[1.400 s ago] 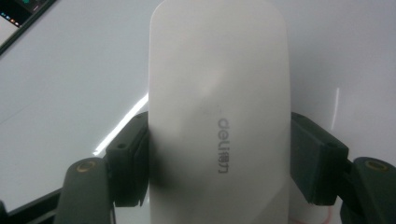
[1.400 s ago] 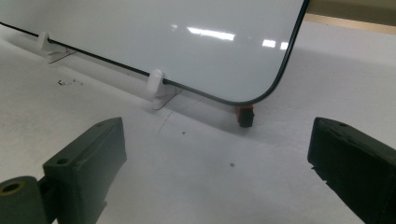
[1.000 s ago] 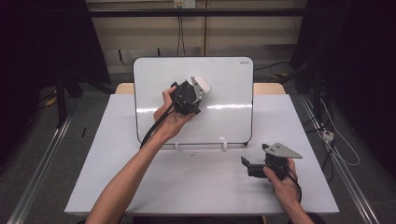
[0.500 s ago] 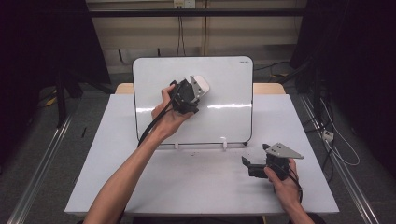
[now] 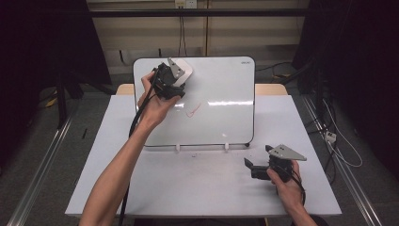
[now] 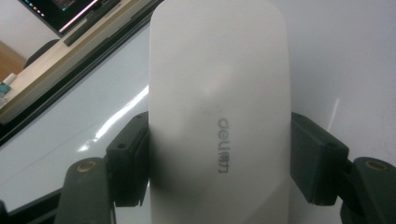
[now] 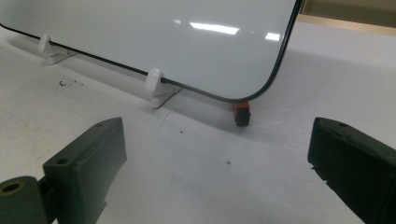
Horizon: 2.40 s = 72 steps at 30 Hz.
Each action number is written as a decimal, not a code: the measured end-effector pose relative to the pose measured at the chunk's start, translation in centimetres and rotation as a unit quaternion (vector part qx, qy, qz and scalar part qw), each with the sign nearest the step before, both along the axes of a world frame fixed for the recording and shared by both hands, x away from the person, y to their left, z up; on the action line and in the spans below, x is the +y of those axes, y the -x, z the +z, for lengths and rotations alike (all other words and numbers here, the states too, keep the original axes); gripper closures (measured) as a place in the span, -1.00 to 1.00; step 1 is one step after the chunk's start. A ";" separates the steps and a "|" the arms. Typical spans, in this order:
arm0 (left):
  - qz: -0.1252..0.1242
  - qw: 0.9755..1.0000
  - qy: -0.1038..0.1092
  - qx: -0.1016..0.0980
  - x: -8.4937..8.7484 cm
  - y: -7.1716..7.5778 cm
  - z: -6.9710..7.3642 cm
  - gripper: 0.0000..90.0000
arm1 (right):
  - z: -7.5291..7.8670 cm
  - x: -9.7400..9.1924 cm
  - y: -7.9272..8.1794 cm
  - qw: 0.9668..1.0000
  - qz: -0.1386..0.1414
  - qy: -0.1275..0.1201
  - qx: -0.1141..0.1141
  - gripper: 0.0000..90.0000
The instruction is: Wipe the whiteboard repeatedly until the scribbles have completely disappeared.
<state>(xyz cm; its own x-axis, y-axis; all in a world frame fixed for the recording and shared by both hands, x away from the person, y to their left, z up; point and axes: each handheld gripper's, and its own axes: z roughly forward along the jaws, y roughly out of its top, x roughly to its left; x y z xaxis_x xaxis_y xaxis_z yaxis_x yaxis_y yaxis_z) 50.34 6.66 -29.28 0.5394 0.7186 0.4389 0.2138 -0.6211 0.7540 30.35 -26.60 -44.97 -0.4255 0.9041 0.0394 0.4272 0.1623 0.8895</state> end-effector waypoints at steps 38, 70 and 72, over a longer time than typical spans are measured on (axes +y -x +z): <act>-0.046 0.997 -0.056 -0.007 -7.1 3.6 -4.5 -0.31 | 0.1 0.3 0.1 1.000 0.002 0.001 -0.001 -0.90; -0.107 0.989 -0.100 -0.010 -10.0 5.7 -6.4 -0.31 | 0.0 0.2 -0.1 1.000 0.005 0.001 -0.002 -0.90; -0.103 0.989 -0.101 -0.011 -9.4 5.3 -5.9 -0.31 | 0.0 0.1 -0.1 1.000 0.004 0.000 -0.001 -0.90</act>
<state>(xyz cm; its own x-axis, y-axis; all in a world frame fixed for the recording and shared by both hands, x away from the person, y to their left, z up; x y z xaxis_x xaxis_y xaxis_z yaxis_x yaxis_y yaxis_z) 45.06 -2.75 -35.19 0.6540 0.4906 0.5759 0.0526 -0.7888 0.6124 30.47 -26.47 -45.00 -0.4331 0.9005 0.0380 0.4240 0.1663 0.8903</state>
